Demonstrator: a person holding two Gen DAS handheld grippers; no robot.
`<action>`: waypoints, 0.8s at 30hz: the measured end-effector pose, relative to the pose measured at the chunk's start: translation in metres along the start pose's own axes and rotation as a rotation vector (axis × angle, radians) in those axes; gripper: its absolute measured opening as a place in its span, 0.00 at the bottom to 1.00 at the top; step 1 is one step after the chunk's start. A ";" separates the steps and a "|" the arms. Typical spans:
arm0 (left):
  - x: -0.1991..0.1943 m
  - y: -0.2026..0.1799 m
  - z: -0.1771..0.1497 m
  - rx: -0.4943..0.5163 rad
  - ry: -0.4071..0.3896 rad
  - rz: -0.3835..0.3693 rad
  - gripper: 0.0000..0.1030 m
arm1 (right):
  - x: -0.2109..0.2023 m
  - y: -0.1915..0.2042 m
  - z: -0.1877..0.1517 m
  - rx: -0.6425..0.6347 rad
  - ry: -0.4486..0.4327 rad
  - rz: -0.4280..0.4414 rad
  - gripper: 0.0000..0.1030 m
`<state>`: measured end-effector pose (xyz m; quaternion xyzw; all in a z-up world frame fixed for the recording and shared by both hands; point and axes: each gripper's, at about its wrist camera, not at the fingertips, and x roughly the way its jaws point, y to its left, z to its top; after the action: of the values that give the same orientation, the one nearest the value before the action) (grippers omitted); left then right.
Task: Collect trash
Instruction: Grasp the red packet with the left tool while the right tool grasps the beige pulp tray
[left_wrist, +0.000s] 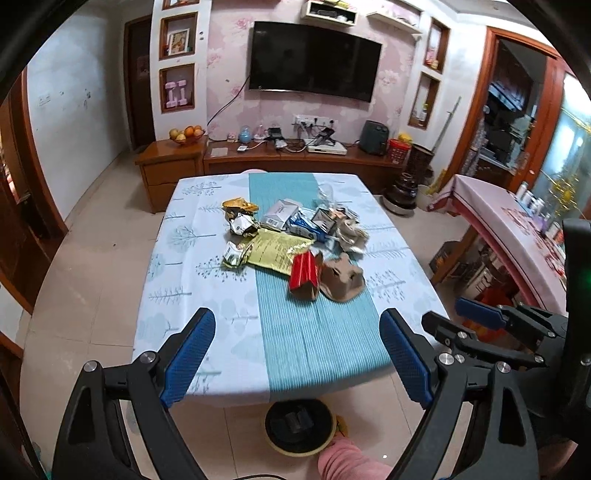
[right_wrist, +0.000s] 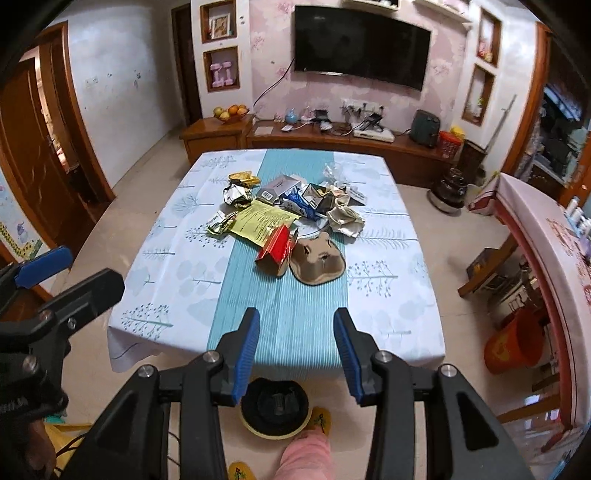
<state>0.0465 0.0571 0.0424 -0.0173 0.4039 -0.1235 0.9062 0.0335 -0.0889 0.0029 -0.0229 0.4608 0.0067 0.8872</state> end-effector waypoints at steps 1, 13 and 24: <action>0.010 -0.002 0.006 -0.010 0.008 0.004 0.87 | 0.007 -0.005 0.005 -0.007 0.011 0.008 0.44; 0.167 -0.033 0.050 -0.088 0.201 0.088 0.87 | 0.142 -0.077 0.056 -0.057 0.209 0.090 0.49; 0.267 -0.029 0.052 -0.143 0.338 0.154 0.87 | 0.238 -0.103 0.078 -0.102 0.318 0.156 0.49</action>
<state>0.2499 -0.0383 -0.1129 -0.0297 0.5584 -0.0259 0.8287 0.2376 -0.1899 -0.1429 -0.0328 0.5948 0.0949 0.7976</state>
